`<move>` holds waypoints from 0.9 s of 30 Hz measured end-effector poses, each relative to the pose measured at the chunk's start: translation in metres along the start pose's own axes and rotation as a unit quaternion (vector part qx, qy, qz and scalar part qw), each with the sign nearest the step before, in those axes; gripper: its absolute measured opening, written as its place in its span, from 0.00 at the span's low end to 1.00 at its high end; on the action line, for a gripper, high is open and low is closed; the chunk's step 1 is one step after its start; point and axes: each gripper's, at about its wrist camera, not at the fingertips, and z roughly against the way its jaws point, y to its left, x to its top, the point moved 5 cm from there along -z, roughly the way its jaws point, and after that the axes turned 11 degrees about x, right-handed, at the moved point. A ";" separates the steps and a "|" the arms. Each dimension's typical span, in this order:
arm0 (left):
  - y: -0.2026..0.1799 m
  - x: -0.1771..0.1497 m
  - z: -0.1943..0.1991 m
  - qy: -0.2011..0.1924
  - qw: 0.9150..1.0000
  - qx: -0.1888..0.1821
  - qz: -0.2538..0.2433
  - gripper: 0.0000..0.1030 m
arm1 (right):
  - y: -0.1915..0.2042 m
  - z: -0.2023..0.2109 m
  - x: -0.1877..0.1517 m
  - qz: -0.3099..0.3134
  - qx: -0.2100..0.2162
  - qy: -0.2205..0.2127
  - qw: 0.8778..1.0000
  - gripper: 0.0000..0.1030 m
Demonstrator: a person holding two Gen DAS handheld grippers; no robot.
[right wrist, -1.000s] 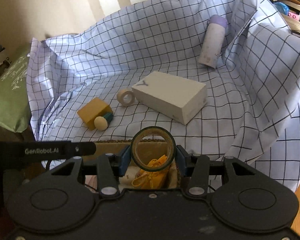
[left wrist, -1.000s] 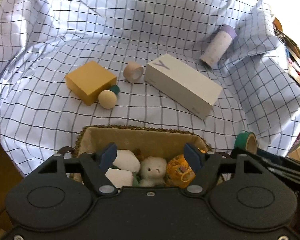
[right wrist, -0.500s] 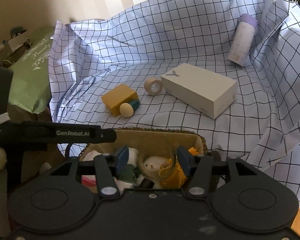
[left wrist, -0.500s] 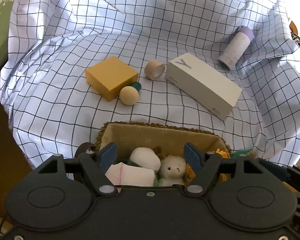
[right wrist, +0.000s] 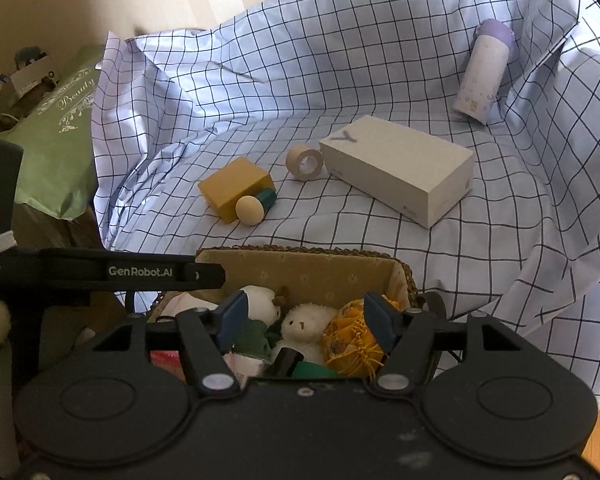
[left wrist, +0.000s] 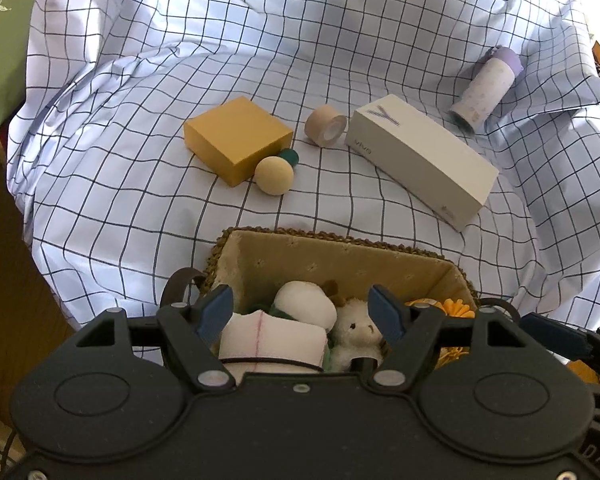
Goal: Organize soft objects
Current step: 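Withdraw both tools from the basket toward the remaining objects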
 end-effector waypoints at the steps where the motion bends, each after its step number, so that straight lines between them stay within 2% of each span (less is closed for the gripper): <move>1: 0.001 0.000 0.000 0.001 1.000 0.002 0.001 0.68 | 0.000 -0.001 -0.001 -0.001 -0.001 0.001 1.000 0.63; 4: 0.003 -0.002 -0.003 0.004 1.000 0.009 0.002 0.75 | -0.002 -0.001 -0.002 -0.006 -0.002 0.003 1.000 0.63; 14: 0.008 -0.006 -0.008 0.013 0.999 0.029 0.004 0.76 | -0.008 -0.005 -0.008 -0.024 -0.010 0.016 1.000 0.65; 27: 0.008 -0.012 -0.003 0.008 0.999 0.032 -0.002 0.77 | -0.015 -0.002 -0.013 -0.039 -0.020 0.016 0.999 0.68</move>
